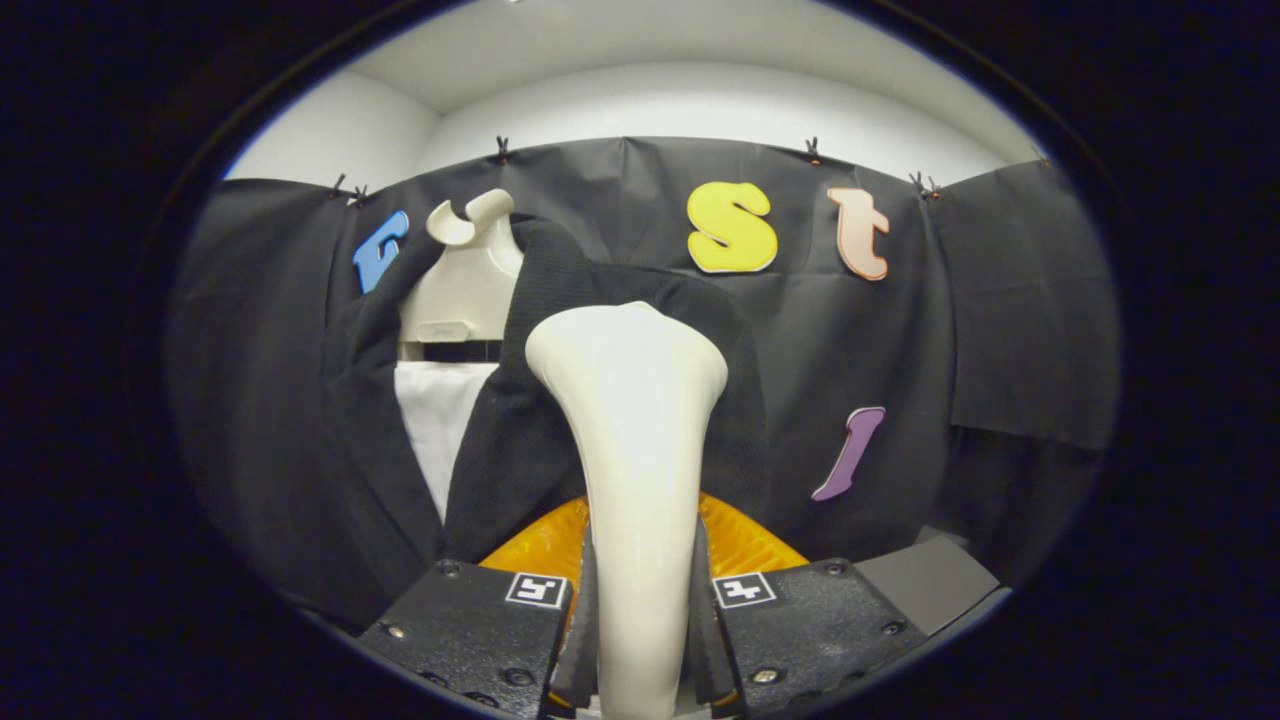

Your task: Iron the clothes twice with a garment steamer, once on the left side and once on the right side.

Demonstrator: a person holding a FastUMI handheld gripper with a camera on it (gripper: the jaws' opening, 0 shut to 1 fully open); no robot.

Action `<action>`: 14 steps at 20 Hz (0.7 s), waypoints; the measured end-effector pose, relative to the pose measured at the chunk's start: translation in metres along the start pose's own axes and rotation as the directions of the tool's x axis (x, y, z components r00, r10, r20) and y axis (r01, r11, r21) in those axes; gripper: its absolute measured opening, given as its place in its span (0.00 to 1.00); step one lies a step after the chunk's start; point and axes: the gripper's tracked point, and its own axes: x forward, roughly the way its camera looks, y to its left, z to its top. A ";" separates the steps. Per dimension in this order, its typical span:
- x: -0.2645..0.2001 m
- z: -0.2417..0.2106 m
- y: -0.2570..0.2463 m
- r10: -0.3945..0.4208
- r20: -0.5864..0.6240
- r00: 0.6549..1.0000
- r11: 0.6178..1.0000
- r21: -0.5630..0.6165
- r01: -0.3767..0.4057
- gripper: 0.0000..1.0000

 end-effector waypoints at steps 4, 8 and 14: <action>-0.003 -0.025 0.001 0.001 -0.021 1.000 1.000 -0.012 -0.001 0.40; -0.006 -0.046 -0.002 -0.028 -0.023 0.999 0.999 -0.034 0.027 0.40; -0.009 -0.089 -0.005 -0.074 -0.051 0.996 0.994 -0.082 0.070 0.40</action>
